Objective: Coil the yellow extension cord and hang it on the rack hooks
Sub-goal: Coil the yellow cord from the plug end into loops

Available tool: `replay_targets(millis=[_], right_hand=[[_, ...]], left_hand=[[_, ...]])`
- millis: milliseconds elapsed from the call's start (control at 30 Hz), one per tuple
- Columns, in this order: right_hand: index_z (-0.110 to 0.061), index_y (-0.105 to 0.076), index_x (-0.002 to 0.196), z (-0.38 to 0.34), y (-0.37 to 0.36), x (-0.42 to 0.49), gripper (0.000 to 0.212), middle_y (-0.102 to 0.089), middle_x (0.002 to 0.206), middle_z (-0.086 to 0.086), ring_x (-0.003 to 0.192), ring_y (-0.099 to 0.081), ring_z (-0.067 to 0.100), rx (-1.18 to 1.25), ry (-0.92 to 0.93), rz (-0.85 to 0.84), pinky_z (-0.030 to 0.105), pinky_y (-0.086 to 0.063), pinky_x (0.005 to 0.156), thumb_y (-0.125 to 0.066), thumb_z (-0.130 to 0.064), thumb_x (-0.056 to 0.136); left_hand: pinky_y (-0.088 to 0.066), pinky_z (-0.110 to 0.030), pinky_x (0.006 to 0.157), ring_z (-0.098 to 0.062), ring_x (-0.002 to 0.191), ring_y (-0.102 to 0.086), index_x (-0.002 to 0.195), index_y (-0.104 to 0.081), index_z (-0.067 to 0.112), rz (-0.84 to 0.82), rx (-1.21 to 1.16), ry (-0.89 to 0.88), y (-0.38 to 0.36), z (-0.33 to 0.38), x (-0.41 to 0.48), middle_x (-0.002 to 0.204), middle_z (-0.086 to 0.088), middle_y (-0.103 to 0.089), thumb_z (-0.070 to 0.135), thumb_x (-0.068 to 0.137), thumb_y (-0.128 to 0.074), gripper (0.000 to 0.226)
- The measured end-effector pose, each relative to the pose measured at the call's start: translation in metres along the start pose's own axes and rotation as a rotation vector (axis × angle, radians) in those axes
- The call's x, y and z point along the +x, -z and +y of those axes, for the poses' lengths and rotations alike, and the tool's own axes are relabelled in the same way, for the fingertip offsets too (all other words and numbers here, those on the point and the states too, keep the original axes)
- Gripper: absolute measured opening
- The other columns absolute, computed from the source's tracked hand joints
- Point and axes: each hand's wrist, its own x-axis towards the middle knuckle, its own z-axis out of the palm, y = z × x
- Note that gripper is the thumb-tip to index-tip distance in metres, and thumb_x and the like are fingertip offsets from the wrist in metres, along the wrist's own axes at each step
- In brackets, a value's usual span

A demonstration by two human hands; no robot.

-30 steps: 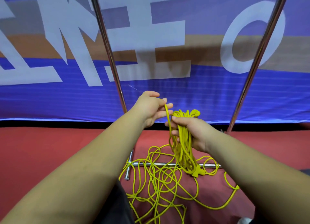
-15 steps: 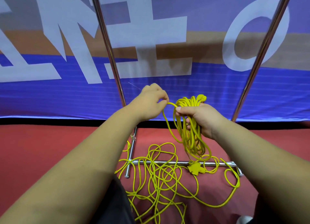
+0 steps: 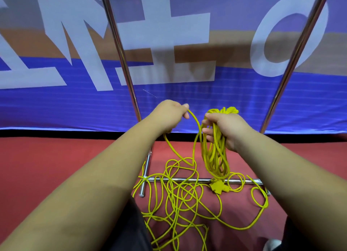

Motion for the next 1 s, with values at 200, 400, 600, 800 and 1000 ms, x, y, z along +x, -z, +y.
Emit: replay_targets(millis=[200, 400, 600, 800, 1000], right_hand=[[-0.012, -0.064, 0.117, 0.0, 0.015, 0.009, 0.02, -0.079, 0.1, 0.012, 0.062, -0.074, 0.017, 0.026, -0.089, 0.075, 0.037, -0.056, 0.064, -0.059, -0.027, 0.105], [-0.017, -0.064, 0.106, -0.004, 0.008, 0.006, 0.024, -0.079, 0.082, 0.003, 0.047, -0.061, 0.013, 0.05, -0.101, -0.007, 0.033, -0.054, 0.061, -0.06, -0.04, 0.105], [-0.019, -0.072, 0.092, -0.007, 0.004, 0.001, 0.046, -0.067, 0.071, -0.001, 0.05, -0.054, 0.015, 0.05, -0.082, -0.072, 0.033, -0.052, 0.062, -0.061, -0.064, 0.097], [-0.014, -0.072, 0.096, -0.007, 0.003, -0.003, 0.032, -0.067, 0.079, 0.008, 0.05, -0.056, 0.017, -0.034, -0.019, -0.083, 0.032, -0.051, 0.057, -0.075, -0.045, 0.091], [-0.014, -0.069, 0.091, -0.013, 0.005, -0.006, 0.012, -0.071, 0.073, 0.005, 0.061, -0.064, 0.021, -0.077, 0.006, -0.088, 0.031, -0.054, 0.055, -0.066, -0.026, 0.09]], left_hand=[[-0.018, -0.021, 0.04, -0.009, 0.046, -0.027, 0.124, -0.068, 0.014, 0.02, -0.705, 0.154, 0.019, -0.007, 0.005, 0.083, -0.001, -0.063, 0.031, 0.109, -0.046, 0.031], [-0.056, -0.029, 0.062, -0.012, 0.064, -0.045, 0.137, -0.064, 0.035, -0.33, -0.571, 0.086, 0.002, 0.001, -0.008, 0.09, -0.001, -0.056, 0.031, 0.11, -0.045, 0.033], [-0.056, -0.024, 0.085, -0.003, 0.084, -0.071, 0.122, -0.075, 0.018, -0.287, -0.385, -0.111, -0.022, 0.007, -0.015, 0.091, 0.007, -0.079, 0.016, 0.097, -0.072, 0.025], [-0.049, -0.016, 0.076, 0.001, 0.076, -0.065, 0.112, -0.08, 0.025, -0.289, -0.011, -0.253, -0.015, 0.003, -0.018, 0.083, 0.011, -0.075, 0.028, 0.088, -0.083, 0.024], [-0.065, -0.037, 0.081, -0.024, 0.087, -0.077, 0.11, -0.072, -0.003, -0.378, -0.162, -0.123, -0.002, 0.01, -0.026, 0.094, -0.016, -0.074, 0.013, 0.103, -0.062, 0.02]])
